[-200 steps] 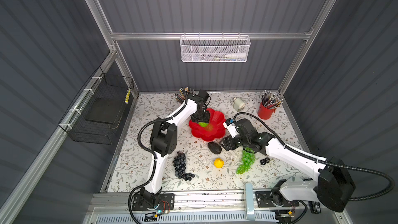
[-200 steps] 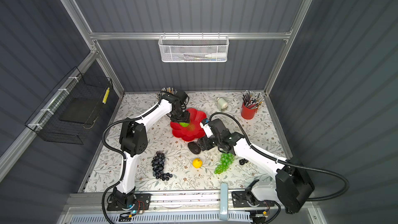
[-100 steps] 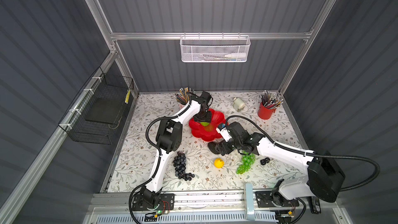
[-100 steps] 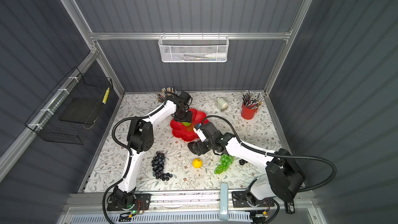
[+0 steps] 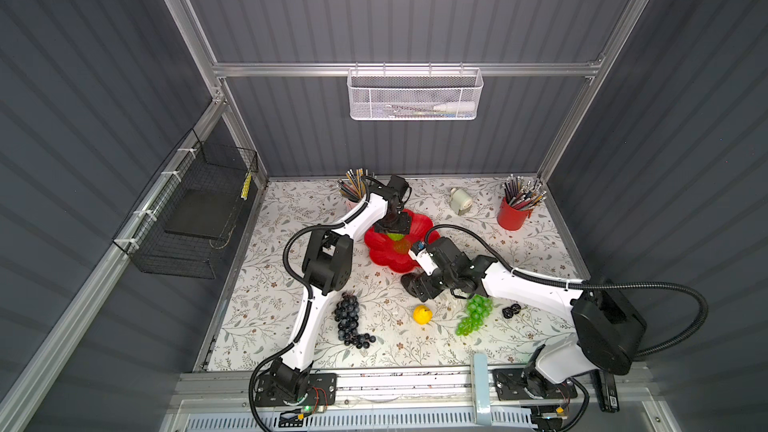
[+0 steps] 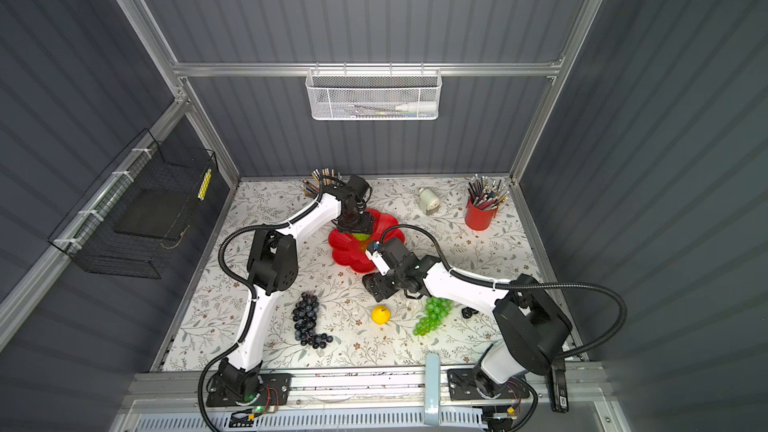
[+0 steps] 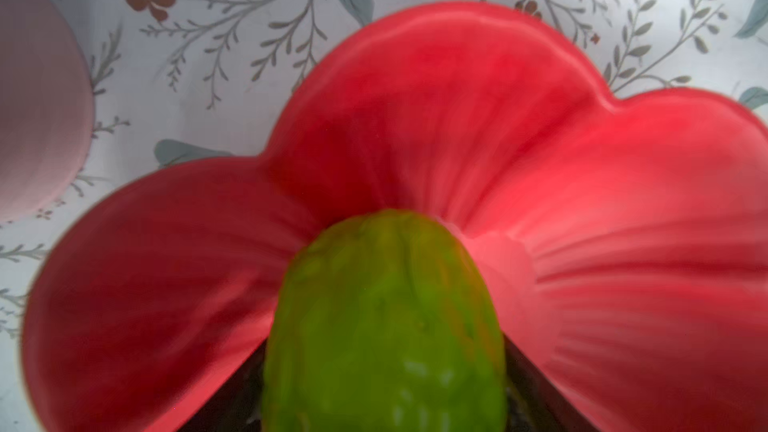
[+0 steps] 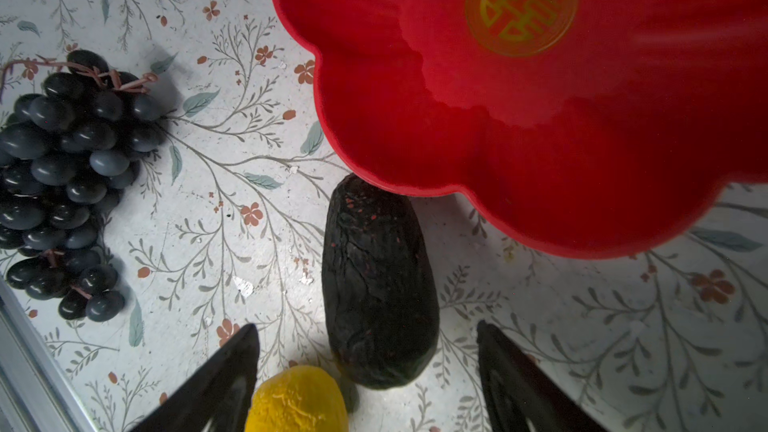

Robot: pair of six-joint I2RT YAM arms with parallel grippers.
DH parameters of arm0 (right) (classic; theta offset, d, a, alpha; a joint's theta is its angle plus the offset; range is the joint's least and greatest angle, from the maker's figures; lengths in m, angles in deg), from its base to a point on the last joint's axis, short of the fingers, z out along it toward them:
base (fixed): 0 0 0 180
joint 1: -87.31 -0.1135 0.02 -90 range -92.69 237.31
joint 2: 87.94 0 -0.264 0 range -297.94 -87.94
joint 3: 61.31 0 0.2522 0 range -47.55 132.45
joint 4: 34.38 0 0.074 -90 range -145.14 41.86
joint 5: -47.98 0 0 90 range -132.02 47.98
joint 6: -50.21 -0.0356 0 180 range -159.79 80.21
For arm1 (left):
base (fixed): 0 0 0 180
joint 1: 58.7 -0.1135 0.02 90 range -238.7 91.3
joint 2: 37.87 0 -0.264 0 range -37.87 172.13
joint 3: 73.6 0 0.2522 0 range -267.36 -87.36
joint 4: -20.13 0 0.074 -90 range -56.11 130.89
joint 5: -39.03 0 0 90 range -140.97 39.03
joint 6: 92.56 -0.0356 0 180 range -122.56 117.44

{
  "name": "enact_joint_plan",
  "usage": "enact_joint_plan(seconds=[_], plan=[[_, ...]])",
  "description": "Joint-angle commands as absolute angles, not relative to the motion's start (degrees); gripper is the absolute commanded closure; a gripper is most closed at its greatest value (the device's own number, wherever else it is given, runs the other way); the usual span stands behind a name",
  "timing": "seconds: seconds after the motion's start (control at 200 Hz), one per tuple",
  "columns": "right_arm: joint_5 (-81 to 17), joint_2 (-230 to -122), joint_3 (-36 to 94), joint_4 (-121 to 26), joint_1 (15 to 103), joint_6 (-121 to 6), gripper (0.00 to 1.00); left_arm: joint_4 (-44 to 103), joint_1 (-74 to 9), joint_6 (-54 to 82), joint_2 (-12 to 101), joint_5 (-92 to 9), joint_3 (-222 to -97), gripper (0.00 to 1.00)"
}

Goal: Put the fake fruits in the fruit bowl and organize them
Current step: 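Place the green fruit in the red bowl, open left gripper while right hovers, then grasp the dark avocado with the right gripper while the left gripper withdraws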

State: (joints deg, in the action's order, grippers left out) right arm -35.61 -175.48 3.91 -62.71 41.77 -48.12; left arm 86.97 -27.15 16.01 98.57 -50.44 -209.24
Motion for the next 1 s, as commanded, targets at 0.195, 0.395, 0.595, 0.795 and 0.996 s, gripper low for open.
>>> enact_joint_plan(seconds=[0.195, 0.395, 0.595, 0.795, 0.996], plan=[[-36.31, -177.32, 4.66, -61.05, 41.08, -47.51, 0.17, 85.61, -26.88, 16.16, 97.54, -50.27, -208.23, 0.00], [-36.54, -178.36, 4.31, -59.39, 40.82, -47.09, 0.17, 85.30, -26.88, 16.84, 95.19, -50.44, -208.11, 0.00], [-37.77, -180.29, 4.74, -58.60, 40.03, -45.85, 0.18, 85.39, -26.97, 18.23, 90.91, -51.46, -207.10, 0.00], [-39.63, -182.17, 4.97, -57.87, 39.63, -45.83, 0.19, 85.34, -27.08, 20.66, 84.54, -52.36, -203.70, 0.00], [-40.28, -184.29, 5.38, -56.90, 39.15, -45.82, 0.24, 83.05, -27.23, 21.17, 79.43, -52.38, -199.28, 0.00]])
